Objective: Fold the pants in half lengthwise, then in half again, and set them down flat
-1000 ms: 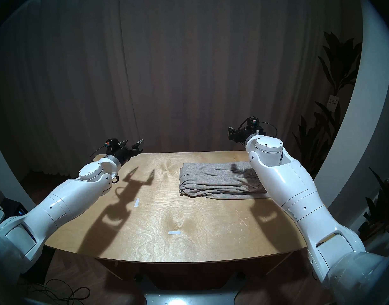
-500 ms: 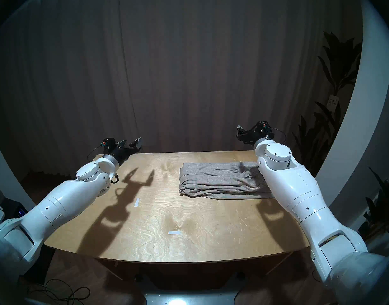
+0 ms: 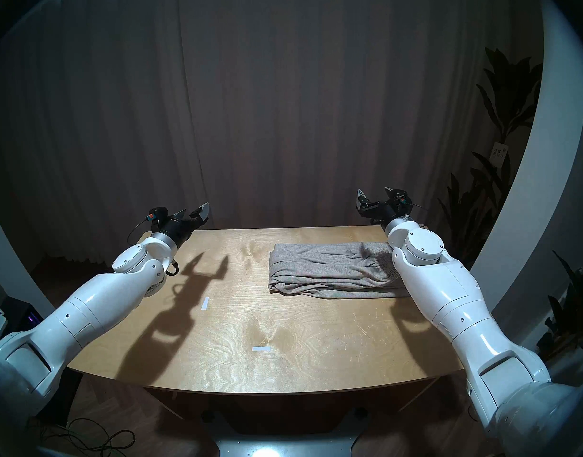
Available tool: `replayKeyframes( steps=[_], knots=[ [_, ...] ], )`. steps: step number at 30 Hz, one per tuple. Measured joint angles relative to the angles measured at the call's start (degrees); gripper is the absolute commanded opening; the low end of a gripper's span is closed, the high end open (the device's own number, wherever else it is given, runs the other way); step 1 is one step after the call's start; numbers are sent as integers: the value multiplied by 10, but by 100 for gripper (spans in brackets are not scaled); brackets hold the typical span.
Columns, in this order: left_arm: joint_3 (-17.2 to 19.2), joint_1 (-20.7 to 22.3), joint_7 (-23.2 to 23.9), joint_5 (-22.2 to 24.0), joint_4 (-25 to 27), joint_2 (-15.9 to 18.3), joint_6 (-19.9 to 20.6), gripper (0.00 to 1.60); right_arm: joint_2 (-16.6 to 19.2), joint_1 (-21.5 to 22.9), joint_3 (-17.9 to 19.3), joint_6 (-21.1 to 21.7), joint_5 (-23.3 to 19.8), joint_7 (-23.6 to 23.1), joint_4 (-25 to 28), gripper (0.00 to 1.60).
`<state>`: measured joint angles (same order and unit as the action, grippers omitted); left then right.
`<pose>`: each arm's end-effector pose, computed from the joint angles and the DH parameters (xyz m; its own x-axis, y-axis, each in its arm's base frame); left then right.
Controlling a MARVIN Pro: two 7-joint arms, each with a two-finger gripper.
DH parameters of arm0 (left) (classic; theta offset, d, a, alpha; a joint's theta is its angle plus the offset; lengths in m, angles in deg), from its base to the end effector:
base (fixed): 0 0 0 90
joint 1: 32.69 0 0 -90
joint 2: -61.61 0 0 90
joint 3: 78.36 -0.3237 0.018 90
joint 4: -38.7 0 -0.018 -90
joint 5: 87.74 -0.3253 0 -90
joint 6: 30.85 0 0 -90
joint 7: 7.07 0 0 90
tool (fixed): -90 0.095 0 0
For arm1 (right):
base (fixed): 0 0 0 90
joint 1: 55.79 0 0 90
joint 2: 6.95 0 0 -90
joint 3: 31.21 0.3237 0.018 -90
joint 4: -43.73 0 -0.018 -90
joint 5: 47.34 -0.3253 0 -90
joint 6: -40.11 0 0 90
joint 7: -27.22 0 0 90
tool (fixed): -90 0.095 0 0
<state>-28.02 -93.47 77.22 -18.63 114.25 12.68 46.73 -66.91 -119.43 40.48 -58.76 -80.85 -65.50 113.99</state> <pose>0.5374 0.1057 -0.2731 0.0327 0.3312 0.9430 -0.1414 -0.9325 0.3324 0.5589 -0.1261 -0.2454 -0.1571 0.0021 0.9876 0.1334 -0.9908 0.0234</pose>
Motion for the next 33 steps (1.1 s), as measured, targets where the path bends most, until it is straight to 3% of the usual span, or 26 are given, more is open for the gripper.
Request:
replayKeyframes(
  steps=[18,28,33],
  knots=[
    [-21,-13,-87,-81,-3,-7,-46,160,-23,10,-2,-163,19,-91,-89,160],
    [-31,-16,-126,-130,1,-2,-62,160,-39,39,-23,-256,71,-113,-165,160],
    [-35,-18,-144,-149,3,0,-69,160,-52,62,-13,-285,71,-114,-208,160]
  ],
)
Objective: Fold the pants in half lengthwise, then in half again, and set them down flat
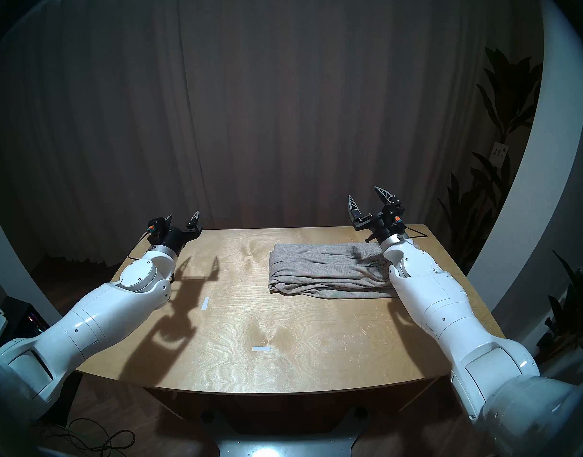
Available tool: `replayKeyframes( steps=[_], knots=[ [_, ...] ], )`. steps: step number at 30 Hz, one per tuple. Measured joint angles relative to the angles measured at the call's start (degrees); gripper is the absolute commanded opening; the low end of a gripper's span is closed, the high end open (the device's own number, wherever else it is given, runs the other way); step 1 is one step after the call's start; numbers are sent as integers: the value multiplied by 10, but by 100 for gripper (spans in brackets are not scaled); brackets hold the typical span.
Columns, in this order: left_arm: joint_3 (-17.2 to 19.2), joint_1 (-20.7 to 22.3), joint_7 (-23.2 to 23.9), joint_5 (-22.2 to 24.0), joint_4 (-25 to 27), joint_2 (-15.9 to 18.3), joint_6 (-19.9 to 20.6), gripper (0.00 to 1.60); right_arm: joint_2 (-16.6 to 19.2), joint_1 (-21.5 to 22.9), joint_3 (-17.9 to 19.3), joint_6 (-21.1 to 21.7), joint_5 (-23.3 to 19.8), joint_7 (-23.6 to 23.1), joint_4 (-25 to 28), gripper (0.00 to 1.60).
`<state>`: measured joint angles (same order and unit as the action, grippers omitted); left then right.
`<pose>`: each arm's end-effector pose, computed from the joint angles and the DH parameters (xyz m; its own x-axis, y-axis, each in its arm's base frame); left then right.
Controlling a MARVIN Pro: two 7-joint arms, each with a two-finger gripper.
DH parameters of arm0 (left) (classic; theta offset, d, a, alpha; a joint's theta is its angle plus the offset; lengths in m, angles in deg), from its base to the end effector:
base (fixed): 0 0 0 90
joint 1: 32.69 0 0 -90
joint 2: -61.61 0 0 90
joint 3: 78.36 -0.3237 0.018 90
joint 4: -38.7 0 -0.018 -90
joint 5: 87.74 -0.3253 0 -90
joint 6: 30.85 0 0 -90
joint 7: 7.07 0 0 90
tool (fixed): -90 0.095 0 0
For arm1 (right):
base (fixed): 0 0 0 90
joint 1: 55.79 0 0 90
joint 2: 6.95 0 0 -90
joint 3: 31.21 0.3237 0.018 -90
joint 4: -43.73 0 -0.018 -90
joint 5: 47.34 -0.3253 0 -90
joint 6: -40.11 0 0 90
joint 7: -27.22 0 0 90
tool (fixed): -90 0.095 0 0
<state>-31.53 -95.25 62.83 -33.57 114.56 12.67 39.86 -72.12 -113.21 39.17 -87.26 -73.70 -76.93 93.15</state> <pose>0.5220 0.1086 -0.2950 -0.0769 0.1115 0.9908 0.0132 -0.9935 0.1129 0.5723 -0.1286 -0.2838 -0.4306 0.0919 0.8978 0.1976 -0.9611 0.1932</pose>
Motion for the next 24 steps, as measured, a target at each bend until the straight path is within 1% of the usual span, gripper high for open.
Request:
replayKeyframes(
  steps=[5,8,12,17,21,24],
  knots=[
    [-4,-2,-18,-16,2,1,-5,160,-16,23,21,-7,-19,11,-36,160],
    [-6,-3,-35,-28,3,1,-8,160,-32,42,37,-7,-40,17,-67,160],
    [-8,-4,-49,-39,4,1,-10,160,-42,58,43,2,-53,17,-92,160],
    [-13,-4,-68,-57,5,0,-13,160,-52,84,44,36,-66,-8,-134,160],
    [-17,-4,-79,-70,4,-1,-14,160,-57,104,45,72,-78,-38,-164,160],
    [-18,-4,-84,-76,4,-2,-15,160,-60,114,48,85,-86,-57,-176,160]
  ],
)
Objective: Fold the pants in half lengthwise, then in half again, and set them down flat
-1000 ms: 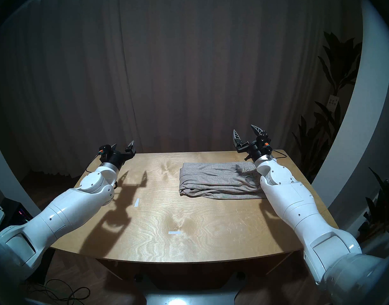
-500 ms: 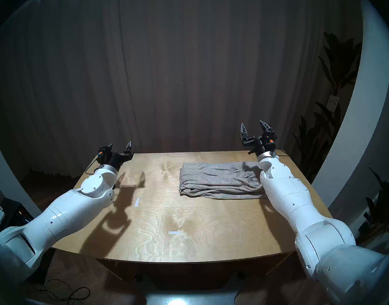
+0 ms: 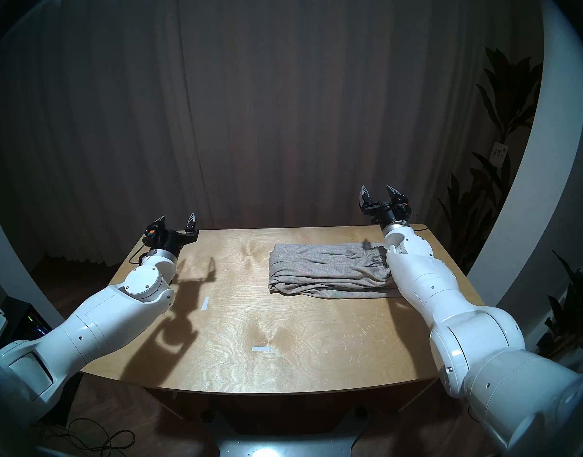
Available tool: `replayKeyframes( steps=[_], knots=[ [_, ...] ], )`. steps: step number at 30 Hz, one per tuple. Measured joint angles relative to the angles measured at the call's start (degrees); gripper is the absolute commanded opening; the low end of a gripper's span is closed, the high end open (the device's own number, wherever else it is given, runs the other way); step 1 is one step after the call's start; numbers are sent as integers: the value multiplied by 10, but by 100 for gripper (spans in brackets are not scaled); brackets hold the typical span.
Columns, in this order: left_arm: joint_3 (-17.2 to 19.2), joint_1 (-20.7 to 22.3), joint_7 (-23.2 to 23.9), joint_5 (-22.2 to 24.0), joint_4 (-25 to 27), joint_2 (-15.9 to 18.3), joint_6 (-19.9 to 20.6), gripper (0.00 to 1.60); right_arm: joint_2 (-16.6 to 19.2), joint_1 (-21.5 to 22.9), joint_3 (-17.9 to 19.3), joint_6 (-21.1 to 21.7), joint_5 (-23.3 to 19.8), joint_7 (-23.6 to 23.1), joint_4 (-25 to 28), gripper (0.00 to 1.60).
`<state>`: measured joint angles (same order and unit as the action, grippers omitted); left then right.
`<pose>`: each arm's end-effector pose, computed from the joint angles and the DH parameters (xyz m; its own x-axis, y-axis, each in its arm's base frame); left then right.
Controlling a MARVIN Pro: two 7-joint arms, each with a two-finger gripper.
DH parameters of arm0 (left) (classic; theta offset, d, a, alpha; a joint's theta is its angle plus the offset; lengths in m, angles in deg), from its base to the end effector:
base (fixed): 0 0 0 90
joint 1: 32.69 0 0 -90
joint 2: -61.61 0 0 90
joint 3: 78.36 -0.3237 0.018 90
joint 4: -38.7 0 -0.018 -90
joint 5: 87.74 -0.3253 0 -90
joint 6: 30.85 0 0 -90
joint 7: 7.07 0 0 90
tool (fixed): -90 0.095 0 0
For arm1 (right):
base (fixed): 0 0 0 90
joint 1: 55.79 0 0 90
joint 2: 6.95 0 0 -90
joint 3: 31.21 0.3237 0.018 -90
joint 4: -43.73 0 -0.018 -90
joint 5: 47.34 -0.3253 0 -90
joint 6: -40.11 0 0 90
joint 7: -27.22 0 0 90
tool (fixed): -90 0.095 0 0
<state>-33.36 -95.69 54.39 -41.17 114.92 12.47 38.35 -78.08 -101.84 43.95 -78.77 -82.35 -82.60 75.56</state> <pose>0.5145 0.1070 -0.3009 -0.1193 0.0020 0.9929 0.0984 -0.9951 0.0138 0.6223 -0.1447 -0.2822 -0.2671 -0.1185 0.9564 0.1363 -0.9871 -0.0843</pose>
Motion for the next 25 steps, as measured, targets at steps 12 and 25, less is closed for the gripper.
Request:
replayKeyframes(
  steps=[12,25],
  knots=[
    [-3,0,-17,-21,-4,-7,-9,160,-7,17,9,-21,-16,-60,-15,160],
    [-3,0,-22,-30,-7,-11,-13,160,-13,28,15,-43,-23,-87,-42,160]
  ],
)
